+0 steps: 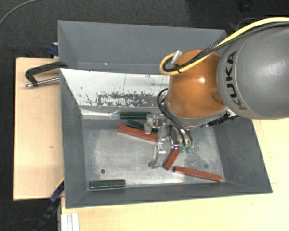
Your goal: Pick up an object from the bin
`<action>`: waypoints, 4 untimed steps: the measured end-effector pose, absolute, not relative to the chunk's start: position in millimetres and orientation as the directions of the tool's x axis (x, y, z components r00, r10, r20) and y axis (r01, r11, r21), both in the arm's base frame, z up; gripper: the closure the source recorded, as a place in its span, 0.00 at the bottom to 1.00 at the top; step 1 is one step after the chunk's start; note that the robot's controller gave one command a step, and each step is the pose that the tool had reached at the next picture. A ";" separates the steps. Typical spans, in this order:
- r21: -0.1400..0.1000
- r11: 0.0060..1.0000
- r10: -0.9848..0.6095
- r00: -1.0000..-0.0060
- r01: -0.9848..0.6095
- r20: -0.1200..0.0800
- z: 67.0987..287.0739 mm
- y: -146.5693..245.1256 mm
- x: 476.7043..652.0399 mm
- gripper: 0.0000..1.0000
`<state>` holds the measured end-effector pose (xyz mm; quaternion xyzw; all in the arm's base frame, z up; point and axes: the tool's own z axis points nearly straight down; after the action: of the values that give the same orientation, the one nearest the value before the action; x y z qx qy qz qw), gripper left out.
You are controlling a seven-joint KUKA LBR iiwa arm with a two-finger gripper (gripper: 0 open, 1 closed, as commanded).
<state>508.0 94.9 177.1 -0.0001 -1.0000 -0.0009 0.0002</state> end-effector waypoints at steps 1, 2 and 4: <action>0.002 0.994 -0.112 -0.994 -0.112 -0.009 69.5 98.7 547.7 0.00; -0.002 0.994 -0.114 -0.993 -0.114 -0.010 76.2 51.4 594.7 0.00; 0.000 0.809 -0.587 -0.809 -0.587 -0.003 82.2 9.8 563.3 1.00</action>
Offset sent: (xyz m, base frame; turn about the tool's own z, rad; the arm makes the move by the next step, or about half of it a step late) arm 0.0372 0.0024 -0.1071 -0.1121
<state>563.3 9.8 82.2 0.3088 -0.9511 -0.0002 -0.0013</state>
